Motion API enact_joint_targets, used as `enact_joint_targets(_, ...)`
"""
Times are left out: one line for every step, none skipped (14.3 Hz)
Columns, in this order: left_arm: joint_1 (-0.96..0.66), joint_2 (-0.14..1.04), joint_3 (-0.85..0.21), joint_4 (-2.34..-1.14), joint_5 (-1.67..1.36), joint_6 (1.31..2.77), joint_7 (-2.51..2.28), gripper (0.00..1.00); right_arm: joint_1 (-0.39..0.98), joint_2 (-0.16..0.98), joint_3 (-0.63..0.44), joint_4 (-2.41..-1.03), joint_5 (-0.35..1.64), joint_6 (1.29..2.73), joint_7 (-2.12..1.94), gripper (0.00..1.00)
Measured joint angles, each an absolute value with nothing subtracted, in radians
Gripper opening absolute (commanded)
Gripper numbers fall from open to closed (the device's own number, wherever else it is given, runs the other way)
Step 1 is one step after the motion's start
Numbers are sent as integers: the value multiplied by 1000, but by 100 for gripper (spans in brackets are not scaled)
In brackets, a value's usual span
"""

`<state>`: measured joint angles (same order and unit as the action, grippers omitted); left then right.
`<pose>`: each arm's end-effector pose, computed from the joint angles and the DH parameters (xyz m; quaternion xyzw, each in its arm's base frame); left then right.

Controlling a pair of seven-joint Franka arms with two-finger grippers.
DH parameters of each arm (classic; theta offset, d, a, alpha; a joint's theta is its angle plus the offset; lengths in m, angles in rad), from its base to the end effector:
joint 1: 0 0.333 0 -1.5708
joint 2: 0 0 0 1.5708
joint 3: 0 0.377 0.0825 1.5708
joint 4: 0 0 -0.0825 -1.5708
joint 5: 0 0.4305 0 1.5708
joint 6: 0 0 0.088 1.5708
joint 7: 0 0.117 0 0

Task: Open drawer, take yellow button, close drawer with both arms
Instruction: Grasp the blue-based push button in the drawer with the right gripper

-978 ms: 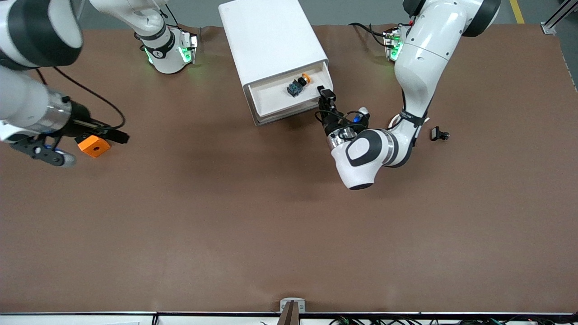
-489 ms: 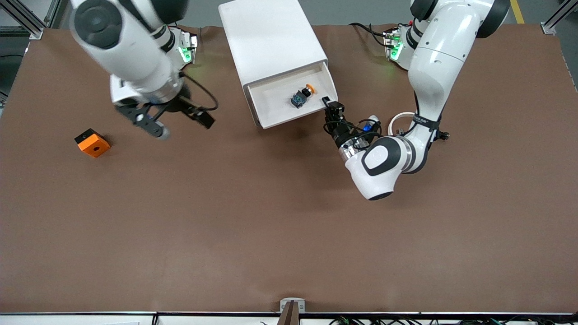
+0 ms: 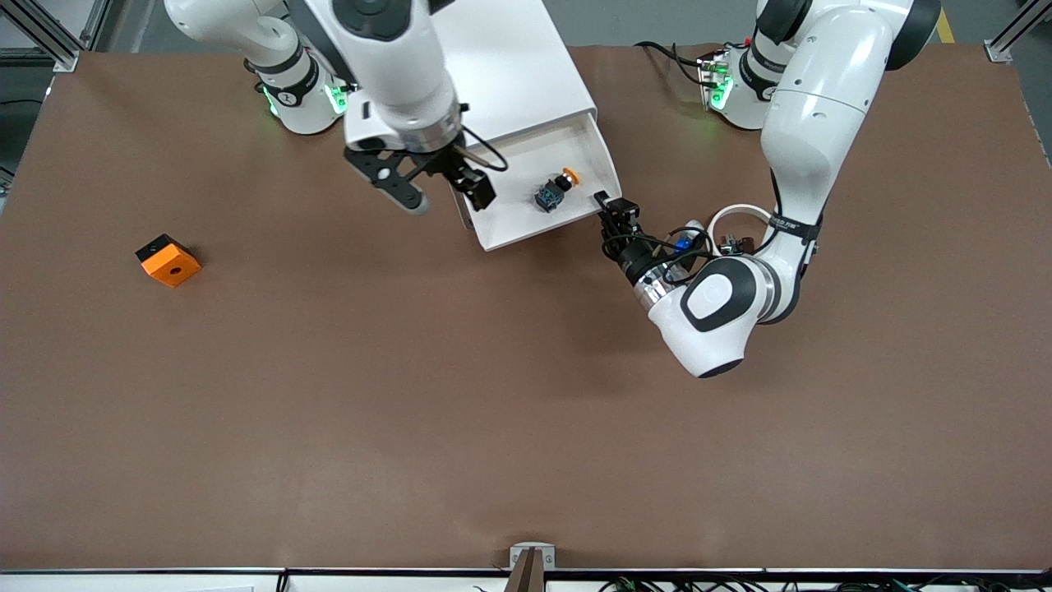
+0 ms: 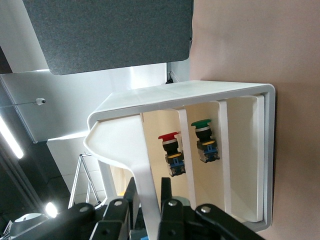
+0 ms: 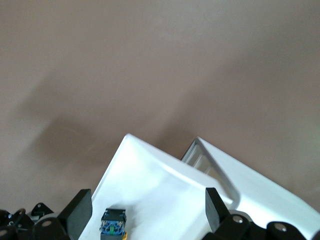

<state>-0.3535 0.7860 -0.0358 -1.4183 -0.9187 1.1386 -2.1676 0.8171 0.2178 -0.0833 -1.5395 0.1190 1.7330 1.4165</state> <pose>0.6024 -0.3640 0.2675 -0.4496 -0.6220 0.5647 0.3035 0.4972 0.4721 0.5664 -0.9379 0.3432 0.0492 0.0133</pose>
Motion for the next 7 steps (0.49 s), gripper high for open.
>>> enact_joint_targets(-353,786,-36,-1417,-919,1139,-2166,100,835,232,-84,-1537,119,1739,1430,100)
enact_joint_targets(-353,786,-36,-1415,-919,1139,-2164,100,852,249,-84,-1529,119,1744,1449,100)
enact_joint_targets(-353,786,-36,-1414,-919,1139,-2163,100,866,268,-84,-1515,119,1748,1472,100)
enact_joint_targets(-353,786,-36,-1413,-919,1139,-2158,100,878,288,-84,-1497,119,1751,1490,100)
enact_joint_targets(-353,786,-36,-1413,-919,1139,-2144,100,889,307,-84,-1481,119,1752,1504,100)
enact_joint_targets(-353,786,-36,-1413,-919,1139,-2120,100,898,323,-84,-1468,119,1758,1517,100)
enact_joint_targets(-351,786,-36,-1413,-919,1140,-2093,100,908,336,-85,-1460,119,1767,1533,100)
